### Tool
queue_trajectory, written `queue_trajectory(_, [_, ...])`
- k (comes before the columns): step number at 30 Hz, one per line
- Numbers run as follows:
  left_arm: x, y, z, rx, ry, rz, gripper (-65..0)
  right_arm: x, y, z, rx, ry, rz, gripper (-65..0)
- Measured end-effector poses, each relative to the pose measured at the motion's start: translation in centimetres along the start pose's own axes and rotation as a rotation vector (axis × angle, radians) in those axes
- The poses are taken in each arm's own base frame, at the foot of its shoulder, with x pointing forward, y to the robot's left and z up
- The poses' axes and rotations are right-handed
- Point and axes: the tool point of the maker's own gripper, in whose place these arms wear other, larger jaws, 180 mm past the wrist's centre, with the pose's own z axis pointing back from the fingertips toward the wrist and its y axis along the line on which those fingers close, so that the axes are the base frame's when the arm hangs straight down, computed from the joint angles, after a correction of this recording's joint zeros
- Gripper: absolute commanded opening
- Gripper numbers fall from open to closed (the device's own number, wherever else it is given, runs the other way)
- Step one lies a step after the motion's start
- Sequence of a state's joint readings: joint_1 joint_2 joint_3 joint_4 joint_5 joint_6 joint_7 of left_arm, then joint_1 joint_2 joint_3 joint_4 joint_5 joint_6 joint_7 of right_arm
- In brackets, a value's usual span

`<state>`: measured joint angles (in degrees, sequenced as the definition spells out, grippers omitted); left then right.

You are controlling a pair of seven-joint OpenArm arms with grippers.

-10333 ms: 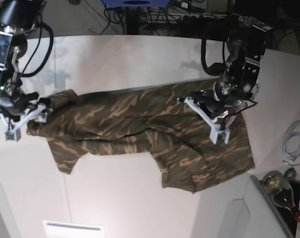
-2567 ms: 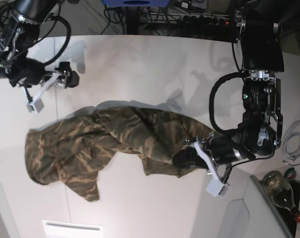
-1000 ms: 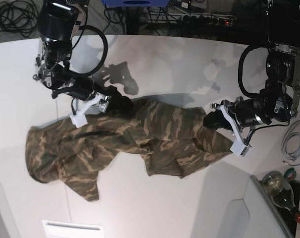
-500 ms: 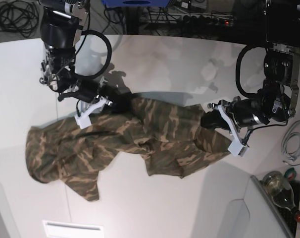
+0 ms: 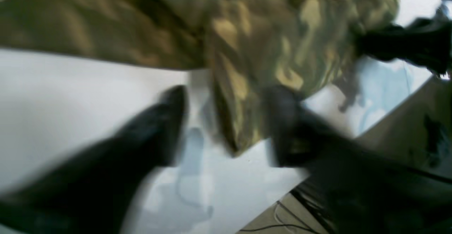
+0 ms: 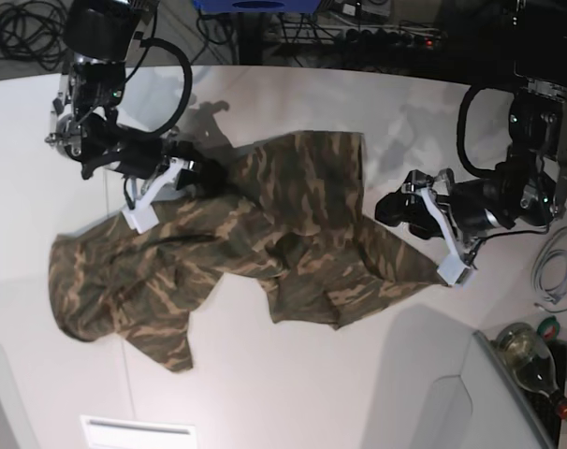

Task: Layout the t-shirt on the table in an organized manner, then fold the t-shirt properly
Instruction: 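Swing the raised shirt out and lay it flat on the table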

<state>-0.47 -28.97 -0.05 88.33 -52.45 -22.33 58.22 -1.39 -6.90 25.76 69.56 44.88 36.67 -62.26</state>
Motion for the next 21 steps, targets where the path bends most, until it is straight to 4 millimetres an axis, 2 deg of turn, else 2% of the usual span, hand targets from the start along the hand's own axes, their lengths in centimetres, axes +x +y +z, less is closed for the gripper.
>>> queue_trajectory(2, [1.0, 1.6, 1.2, 0.039, -0.058, 0.044, -10.4, -0.1, -0.8, 0.6, -0.021, 0.009, 0.005, -64.5])
queue_trajectory(5, [4.7, 4.2, 3.2, 0.095, -0.197, 0.095, -10.4, -0.4, -1.6, 1.4, -0.046, 0.047, 0.016, -64.5])
queue_trajectory(7, [7.8, 5.3, 2.8, 0.105, -0.290, 0.132, -10.4, -0.6, -1.6, 1.5, -0.045, 0.057, 0.013, -64.5])
queue_trajectory(9, [9.3, 5.3, 0.3, 0.106, -0.271, 0.135, -12.5, -1.0, -1.6, 1.5, -0.046, 0.084, 0.018, -64.5])
queue_trajectory(10, [9.3, 4.6, -1.7, 0.103, -0.219, 0.105, -16.1, -1.2, -1.7, 1.6, -0.047, 0.094, 0.021, -64.5])
queue_trajectory(12, [8.8, 1.9, -6.2, 0.062, -0.098, 0.043, -25.3, -1.4, -2.1, 2.0, -0.061, 0.115, 0.025, -64.5])
queue_trajectory(14, [8.2, -2.5, -10.2, -0.011, -0.015, -0.024, -38.8, -1.6, -2.5, 2.4, -0.072, 0.130, 0.028, -64.5])
queue_trajectory(17, [7.5, -7.0, -13.6, -0.073, 0.073, -0.114, -62.7, -1.6, -2.8, 2.8, -0.081, 0.132, 0.029, -64.5])
queue_trajectory(18, [7.1, -7.6, -14.3, -0.075, 0.103, -0.141, -65.0, -1.8, -3.0, 2.9, -0.088, 0.136, 0.027, -64.5])
queue_trajectory(21, [5.8, -7.6, -15.7, -0.036, 0.192, -0.191, -65.0, -2.2, -3.8, 3.4, -0.118, 0.145, -0.016, -64.5])
